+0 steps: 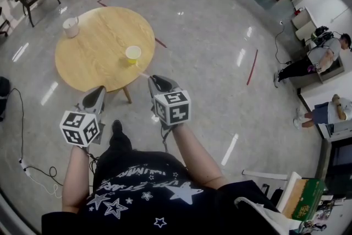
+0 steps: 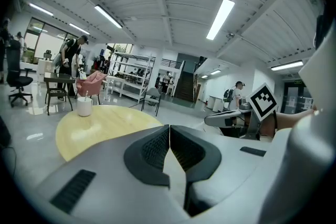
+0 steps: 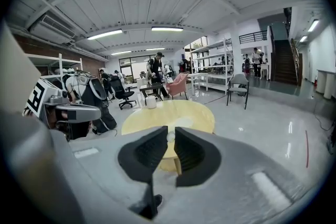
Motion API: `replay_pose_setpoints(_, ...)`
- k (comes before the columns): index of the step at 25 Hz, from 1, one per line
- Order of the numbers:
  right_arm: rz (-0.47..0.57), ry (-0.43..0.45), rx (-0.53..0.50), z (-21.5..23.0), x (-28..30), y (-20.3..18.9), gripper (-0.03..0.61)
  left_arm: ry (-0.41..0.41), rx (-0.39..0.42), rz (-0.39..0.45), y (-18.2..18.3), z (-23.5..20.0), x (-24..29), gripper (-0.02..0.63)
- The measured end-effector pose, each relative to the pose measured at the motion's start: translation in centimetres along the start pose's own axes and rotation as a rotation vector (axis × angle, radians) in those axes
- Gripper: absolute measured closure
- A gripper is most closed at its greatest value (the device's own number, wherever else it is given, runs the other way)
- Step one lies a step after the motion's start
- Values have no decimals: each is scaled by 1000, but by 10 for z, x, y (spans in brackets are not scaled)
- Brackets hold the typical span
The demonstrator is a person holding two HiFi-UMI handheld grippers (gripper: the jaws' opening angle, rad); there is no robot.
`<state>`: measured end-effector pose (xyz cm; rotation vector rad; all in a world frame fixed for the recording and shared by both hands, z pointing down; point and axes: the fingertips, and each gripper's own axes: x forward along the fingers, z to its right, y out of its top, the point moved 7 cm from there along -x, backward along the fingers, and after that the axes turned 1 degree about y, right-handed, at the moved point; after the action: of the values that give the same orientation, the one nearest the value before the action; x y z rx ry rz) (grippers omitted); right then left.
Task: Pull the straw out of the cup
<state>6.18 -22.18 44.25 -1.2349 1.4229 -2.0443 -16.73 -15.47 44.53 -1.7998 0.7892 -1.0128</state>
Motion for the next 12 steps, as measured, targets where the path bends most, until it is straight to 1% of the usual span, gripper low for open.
replay_pose_setpoints(5, -13, 12, 1, -5, -26, -16, 540, 23, -3, 5, -13, 25, -21, 604)
replay_pose_setpoints(12, -15, 40, 7, -13, -51, -37, 540, 59, -8, -6, -31, 49, -48, 604)
